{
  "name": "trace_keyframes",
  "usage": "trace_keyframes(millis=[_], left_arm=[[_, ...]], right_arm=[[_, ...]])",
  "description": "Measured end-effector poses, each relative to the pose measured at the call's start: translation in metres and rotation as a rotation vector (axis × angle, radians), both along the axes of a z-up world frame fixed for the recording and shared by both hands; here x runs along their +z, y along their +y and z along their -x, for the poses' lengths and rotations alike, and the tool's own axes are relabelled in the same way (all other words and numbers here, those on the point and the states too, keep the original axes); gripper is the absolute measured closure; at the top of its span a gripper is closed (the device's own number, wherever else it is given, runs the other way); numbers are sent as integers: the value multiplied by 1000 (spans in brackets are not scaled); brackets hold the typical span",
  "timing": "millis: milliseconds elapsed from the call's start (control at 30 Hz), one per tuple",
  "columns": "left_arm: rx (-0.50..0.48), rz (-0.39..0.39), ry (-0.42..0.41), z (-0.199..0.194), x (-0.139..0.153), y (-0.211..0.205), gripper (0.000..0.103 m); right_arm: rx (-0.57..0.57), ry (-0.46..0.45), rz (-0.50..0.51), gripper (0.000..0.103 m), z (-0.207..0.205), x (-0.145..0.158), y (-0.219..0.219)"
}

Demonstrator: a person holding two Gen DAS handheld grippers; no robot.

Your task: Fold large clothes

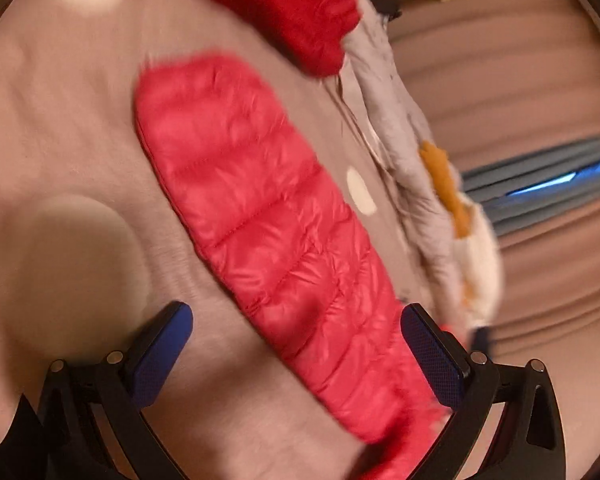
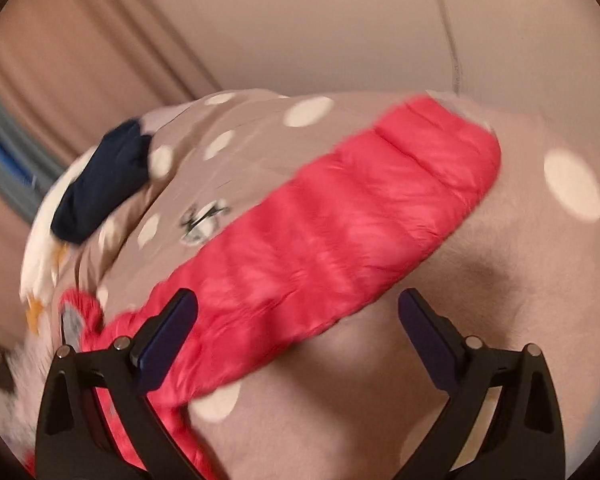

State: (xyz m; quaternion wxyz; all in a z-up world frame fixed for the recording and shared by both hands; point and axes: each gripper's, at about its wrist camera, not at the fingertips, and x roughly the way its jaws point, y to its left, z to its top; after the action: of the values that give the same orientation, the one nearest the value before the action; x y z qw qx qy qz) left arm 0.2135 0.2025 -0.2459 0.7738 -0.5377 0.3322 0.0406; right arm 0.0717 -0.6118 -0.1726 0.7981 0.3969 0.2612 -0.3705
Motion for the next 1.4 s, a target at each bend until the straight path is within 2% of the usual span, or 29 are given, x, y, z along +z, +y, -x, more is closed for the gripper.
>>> trace_keyframes(millis=[67,133,167,233,267,333,367,400,433,467,500,567,600,633,733,833,933,1033,1167,1300,1400], left_arm=[[24,37,-56,5,4,4,1],[5,86,-121,3,2,4,1],[-9,84,-124,0,0,3,1],[-26,-20,-53,-7,4,-7,17],[-45,-76,-29,-11,5,-12,21],[-88,-203,-3,-18,5,-28,39],[-91,-267,22,-19,6,-33,45],[-90,-353,56,-21,9,-42,55],[-95,-412,80,-23,10,-47,62],[-99,-504,117,-23,13,-56,66],[-96,-554,136,-26,13,-61,72],[-68,-620,164,-24,15,-69,76],[-62,-630,171,-26,15,-68,82],[-58,-641,172,-24,18,-70,86],[-46,-676,178,-22,25,-65,87],[-22,-648,171,-16,31,-58,88],[3,-667,135,-12,45,-60,88],[23,-698,104,-8,59,-68,88],[26,-765,94,-6,65,-78,88],[10,-809,121,-8,62,-83,88],[10,-778,117,-6,61,-79,88]], right_arm=[[-50,14,-18,2,3,-13,-12],[-93,-61,-47,1,7,-19,-18],[-108,-91,-47,0,8,-18,-18],[-95,-182,-73,0,4,-18,-21],[-80,-208,-82,0,2,-19,-22],[-66,-201,-59,3,-8,-19,-20],[-55,-191,-51,14,-10,-20,-21],[-38,-166,-45,37,-17,-21,-20],[-27,-136,-46,51,-22,-23,-20],[-22,-110,-44,74,-25,-27,-22],[-18,-88,-26,83,-25,-29,-20],[-17,-60,2,88,-28,-26,-17],[-17,-48,1,91,-30,-22,-16],[-13,-46,3,92,-32,-20,-17],[8,-44,56,93,-31,-6,-13],[38,-88,101,93,-23,14,-4],[86,-125,197,93,-18,44,17],[148,-203,241,93,-20,70,43],[233,-214,288,93,-41,88,86],[409,-216,286,93,-74,86,138],[588,-210,303,93,-98,82,190]])
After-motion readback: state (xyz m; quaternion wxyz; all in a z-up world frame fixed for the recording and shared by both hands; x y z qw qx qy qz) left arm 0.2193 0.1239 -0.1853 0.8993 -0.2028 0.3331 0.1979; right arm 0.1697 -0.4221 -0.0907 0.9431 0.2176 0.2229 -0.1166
